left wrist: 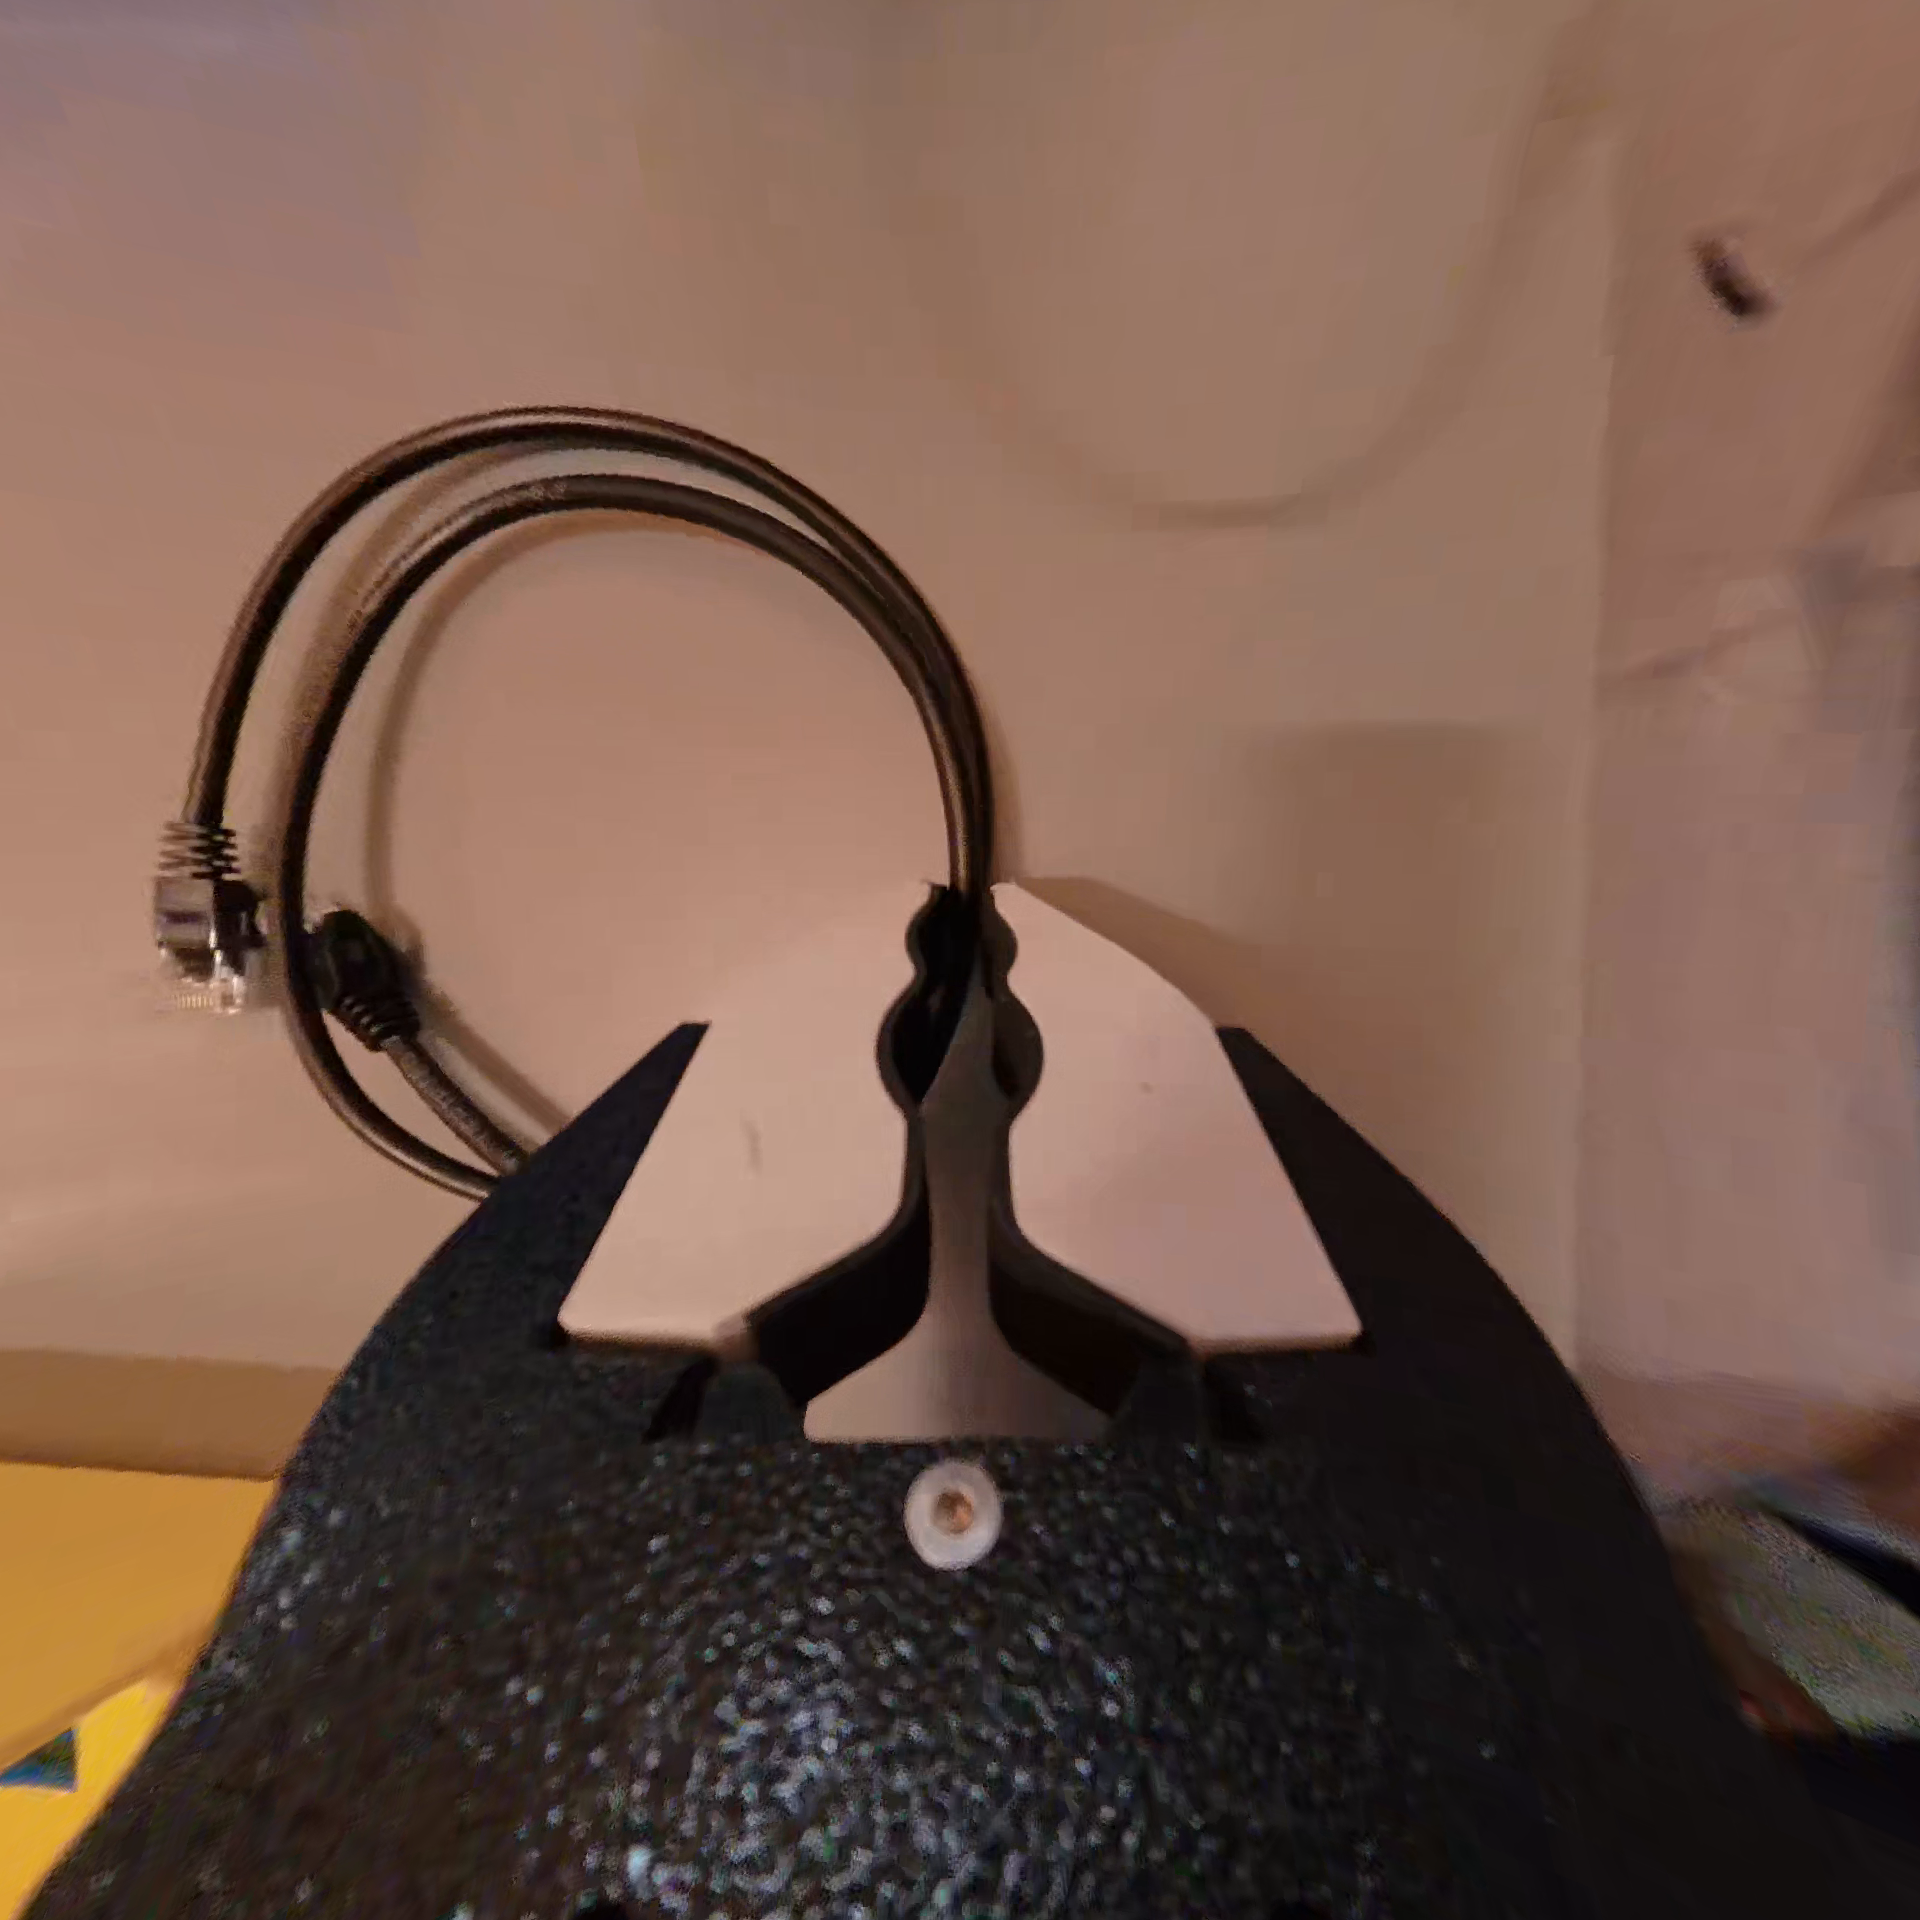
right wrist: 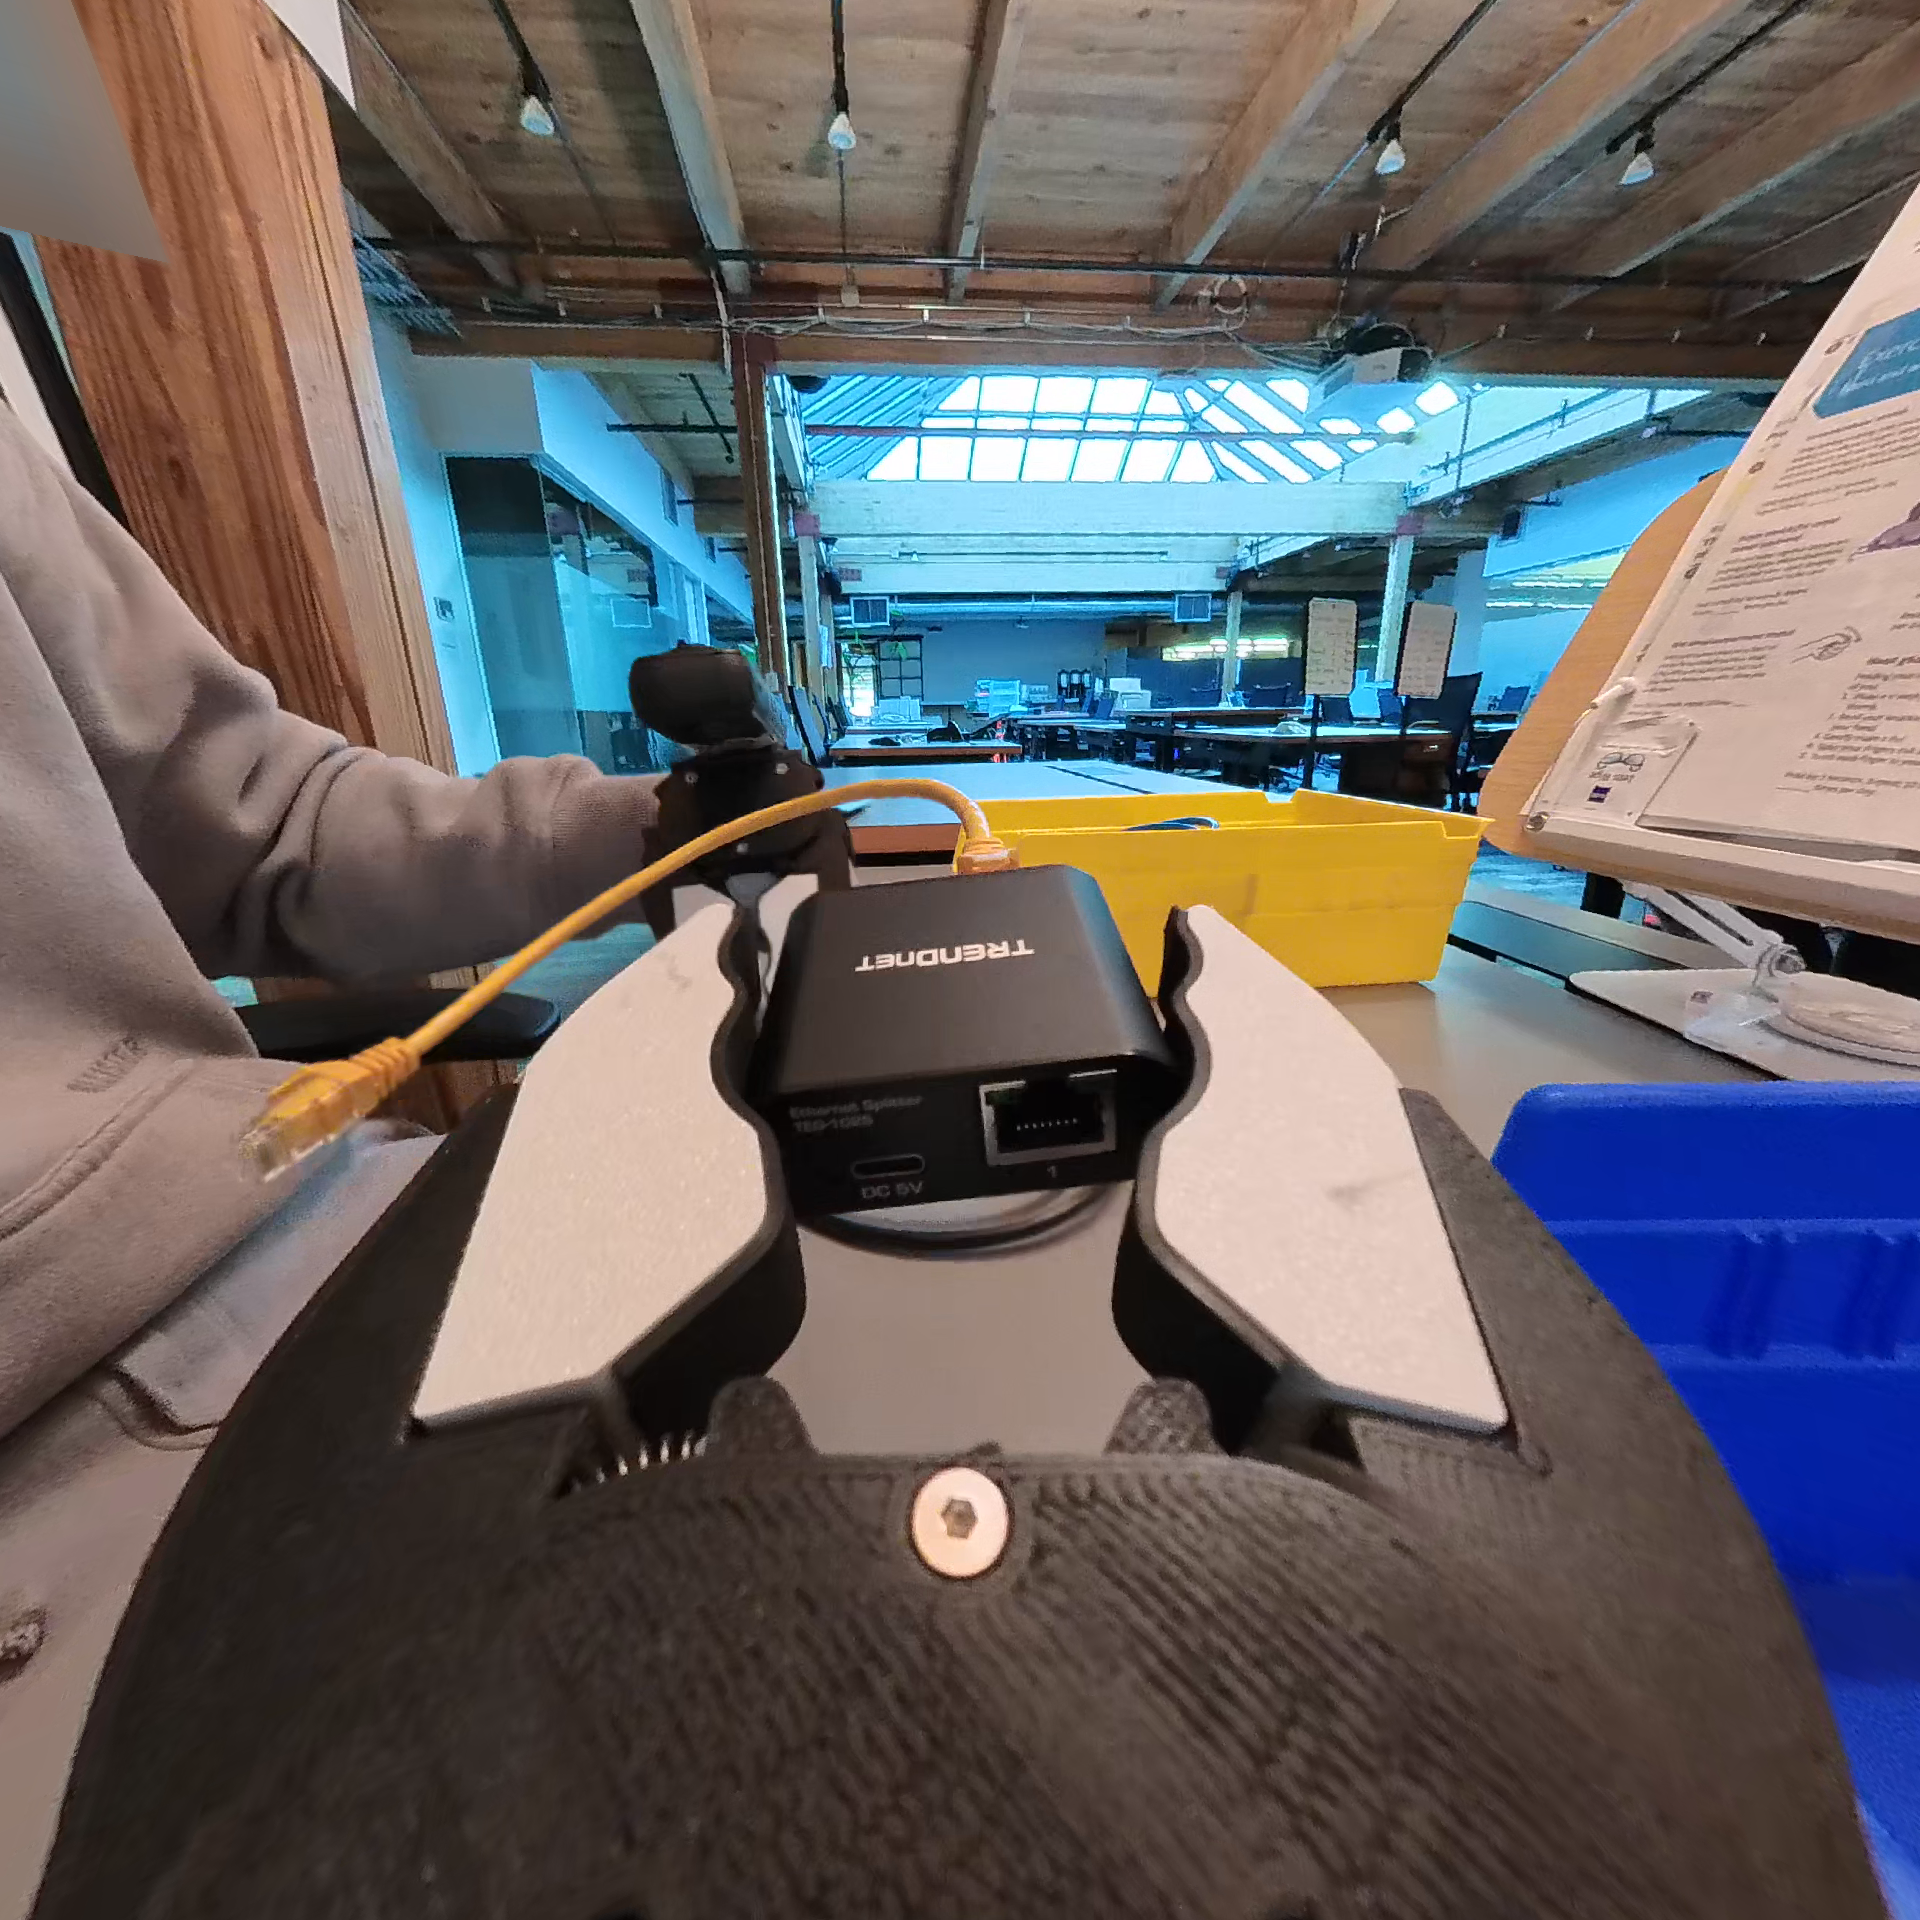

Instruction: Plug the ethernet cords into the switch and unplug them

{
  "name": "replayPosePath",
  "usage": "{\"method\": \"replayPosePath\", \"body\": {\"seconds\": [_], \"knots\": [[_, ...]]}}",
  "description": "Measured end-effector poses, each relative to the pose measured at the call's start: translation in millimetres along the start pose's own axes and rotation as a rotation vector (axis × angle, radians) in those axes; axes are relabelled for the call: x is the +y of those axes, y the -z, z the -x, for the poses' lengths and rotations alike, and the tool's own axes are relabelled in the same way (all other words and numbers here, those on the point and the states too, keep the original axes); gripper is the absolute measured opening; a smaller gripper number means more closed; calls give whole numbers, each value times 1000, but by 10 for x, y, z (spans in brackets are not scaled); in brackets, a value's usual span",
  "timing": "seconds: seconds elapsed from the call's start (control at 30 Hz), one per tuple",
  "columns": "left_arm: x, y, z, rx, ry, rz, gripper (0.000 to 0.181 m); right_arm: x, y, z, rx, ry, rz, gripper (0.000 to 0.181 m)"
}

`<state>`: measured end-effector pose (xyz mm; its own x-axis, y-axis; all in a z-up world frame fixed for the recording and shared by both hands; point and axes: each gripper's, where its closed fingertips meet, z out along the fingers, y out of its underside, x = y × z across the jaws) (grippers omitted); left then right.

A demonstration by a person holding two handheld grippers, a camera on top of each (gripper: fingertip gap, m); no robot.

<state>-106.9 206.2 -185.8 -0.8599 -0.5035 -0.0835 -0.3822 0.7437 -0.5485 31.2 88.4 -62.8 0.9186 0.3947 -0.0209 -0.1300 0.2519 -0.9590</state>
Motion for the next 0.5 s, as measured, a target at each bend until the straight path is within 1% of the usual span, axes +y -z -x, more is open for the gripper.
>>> {"method": "replayPosePath", "body": {"seconds": [0.03,0.1,0.13,0.2,0.27,0.33,0.4,0.43,0.47,0.5], "knots": [[57,50,-70,39,-13,13,5,3,-1,0,-1,-1,2,75],[222,162,-222,132,-18,58,5,8,-6,6,-4,1,6,75],[326,223,-252,152,0,92,6,10,-8,5,-3,1,8,75],[537,366,-184,116,67,158,9,11,-8,7,-3,3,8,75],[626,543,-38,35,171,154,17,9,-7,2,-1,2,7,75],[481,690,97,-34,281,43,23,9,-8,5,-4,-1,7,75],[279,725,266,-122,400,-69,30,15,-13,5,-6,-2,12,75],[194,695,295,-134,443,-97,36,18,-15,4,-5,-3,15,75],[114,647,270,-124,457,-106,47,18,-14,4,-5,-2,14,75],[63,598,216,-113,440,-91,53,14,-11,5,-4,1,11,75]]}}
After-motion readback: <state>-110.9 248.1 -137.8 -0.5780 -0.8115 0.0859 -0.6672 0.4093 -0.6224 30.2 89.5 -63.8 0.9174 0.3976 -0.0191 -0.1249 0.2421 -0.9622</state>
